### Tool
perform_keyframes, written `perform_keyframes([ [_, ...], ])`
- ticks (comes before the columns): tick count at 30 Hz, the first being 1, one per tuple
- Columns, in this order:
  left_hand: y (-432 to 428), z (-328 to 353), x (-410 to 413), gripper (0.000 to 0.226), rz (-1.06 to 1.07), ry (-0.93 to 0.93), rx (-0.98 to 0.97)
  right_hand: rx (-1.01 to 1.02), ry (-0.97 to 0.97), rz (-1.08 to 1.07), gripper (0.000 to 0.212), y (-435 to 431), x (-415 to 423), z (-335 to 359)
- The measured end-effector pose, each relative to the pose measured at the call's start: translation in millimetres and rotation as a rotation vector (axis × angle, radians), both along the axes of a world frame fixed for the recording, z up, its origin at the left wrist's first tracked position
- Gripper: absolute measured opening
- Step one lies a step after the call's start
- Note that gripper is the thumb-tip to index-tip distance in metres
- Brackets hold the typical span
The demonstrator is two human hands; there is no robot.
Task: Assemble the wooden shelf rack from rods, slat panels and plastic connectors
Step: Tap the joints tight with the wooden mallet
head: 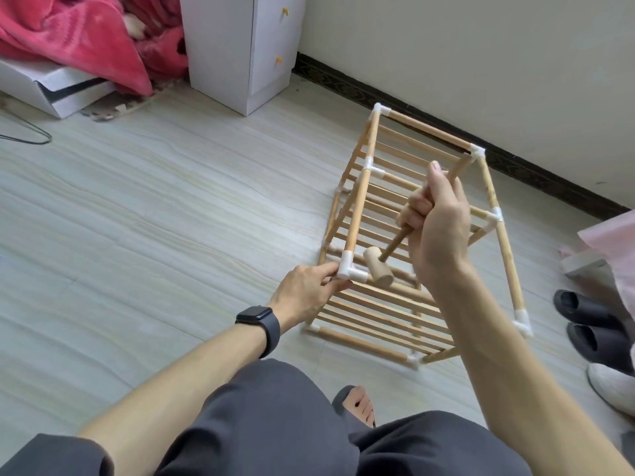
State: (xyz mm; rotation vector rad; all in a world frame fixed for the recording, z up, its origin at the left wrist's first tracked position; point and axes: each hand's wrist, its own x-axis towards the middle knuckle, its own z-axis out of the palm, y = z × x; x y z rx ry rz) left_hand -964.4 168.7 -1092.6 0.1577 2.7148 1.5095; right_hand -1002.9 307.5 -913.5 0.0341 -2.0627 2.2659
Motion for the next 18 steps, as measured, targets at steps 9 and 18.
perform_keyframes([
  [9,0,-14,-2,0.014,0.025,-0.008,-0.008,0.037,0.236,0.078,0.049,-45,3,-32],
  [18,2,-14,-1,0.016,0.049,-0.06,0.017,0.135,0.24,0.191,0.045,-56,4,-41],
])
